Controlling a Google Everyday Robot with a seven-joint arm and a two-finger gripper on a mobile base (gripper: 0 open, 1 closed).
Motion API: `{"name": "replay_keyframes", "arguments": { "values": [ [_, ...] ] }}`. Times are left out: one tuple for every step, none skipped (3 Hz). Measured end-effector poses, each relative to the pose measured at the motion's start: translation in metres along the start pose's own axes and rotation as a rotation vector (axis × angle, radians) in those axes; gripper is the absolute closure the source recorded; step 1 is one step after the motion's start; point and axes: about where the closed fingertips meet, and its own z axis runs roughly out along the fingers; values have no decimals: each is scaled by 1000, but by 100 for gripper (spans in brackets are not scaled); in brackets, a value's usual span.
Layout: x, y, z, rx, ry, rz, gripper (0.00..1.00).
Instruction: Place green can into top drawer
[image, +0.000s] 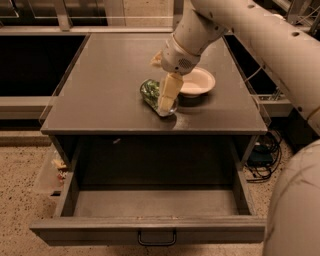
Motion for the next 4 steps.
{"name": "replay_keyframes", "arguments": {
  "values": [
    [3,0,16,-38,-15,17,0],
    [8,4,27,-63,-24,41,0],
    [13,8,34,-80,-30,62,0],
    [13,8,34,-80,-30,62,19]
  ]
}}
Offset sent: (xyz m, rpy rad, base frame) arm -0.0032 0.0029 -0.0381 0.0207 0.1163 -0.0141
